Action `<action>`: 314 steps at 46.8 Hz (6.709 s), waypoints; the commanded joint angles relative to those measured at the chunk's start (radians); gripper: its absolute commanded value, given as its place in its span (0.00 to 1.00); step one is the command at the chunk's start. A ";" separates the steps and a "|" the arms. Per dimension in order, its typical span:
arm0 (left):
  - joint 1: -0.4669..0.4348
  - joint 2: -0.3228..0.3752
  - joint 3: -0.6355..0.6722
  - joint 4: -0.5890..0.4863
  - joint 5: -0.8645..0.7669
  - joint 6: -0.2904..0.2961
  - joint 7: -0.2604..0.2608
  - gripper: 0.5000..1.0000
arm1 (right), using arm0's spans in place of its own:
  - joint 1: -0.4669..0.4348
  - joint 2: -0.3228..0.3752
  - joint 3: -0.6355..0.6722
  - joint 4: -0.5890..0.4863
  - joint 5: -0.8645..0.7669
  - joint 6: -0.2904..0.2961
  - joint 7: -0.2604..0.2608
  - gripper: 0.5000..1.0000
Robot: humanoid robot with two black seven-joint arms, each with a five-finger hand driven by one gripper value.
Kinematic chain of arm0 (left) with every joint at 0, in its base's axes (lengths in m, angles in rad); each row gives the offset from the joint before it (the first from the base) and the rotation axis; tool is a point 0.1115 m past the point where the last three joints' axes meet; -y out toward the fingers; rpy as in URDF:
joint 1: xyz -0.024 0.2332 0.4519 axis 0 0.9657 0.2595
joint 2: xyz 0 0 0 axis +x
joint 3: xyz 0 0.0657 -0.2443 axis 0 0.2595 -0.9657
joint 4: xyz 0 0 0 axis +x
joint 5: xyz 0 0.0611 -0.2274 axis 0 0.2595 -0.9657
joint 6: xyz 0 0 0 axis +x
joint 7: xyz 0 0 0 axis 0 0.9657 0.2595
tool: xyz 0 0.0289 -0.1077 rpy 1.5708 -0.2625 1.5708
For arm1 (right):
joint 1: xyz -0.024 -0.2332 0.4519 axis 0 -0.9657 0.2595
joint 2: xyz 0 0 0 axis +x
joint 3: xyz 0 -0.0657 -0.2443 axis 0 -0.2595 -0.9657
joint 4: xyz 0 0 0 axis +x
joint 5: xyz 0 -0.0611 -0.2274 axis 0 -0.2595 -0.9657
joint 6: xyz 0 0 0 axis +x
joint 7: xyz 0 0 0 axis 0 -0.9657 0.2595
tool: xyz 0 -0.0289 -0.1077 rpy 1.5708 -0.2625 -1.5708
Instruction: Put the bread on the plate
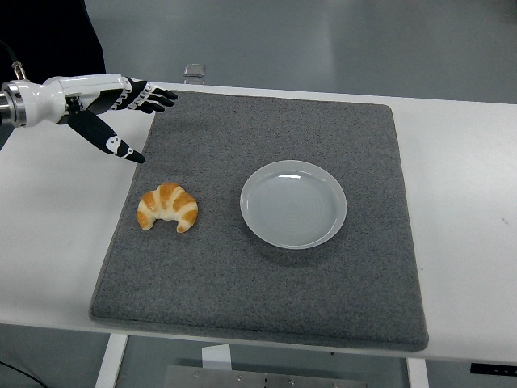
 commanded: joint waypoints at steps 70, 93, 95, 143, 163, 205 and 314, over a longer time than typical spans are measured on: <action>0.238 -0.123 0.121 -0.091 0.585 0.491 -0.041 1.00 | 0.000 0.000 0.000 0.000 0.000 0.000 0.000 0.90; 0.226 -0.177 0.132 -0.019 0.588 0.491 -0.041 0.99 | 0.000 0.000 0.000 0.000 0.000 0.000 0.000 0.90; 0.225 -0.177 0.134 -0.019 0.588 0.491 -0.041 0.99 | 0.000 0.000 0.000 0.000 0.000 0.000 0.000 0.90; 0.191 -0.162 0.135 -0.023 0.653 0.489 -0.081 0.00 | 0.000 0.000 0.000 0.000 0.000 0.000 0.000 0.90; 0.068 -0.148 0.092 -0.025 0.625 0.491 -0.083 0.00 | 0.000 0.000 0.000 0.000 0.000 0.000 0.000 0.90; -0.306 -0.195 0.065 0.000 0.472 0.161 -0.080 0.00 | 0.000 0.000 0.000 0.000 0.000 0.000 0.000 0.90; -0.108 -0.717 0.269 0.314 0.828 0.392 -0.074 0.00 | 0.000 0.000 0.000 0.000 0.000 0.000 0.000 0.90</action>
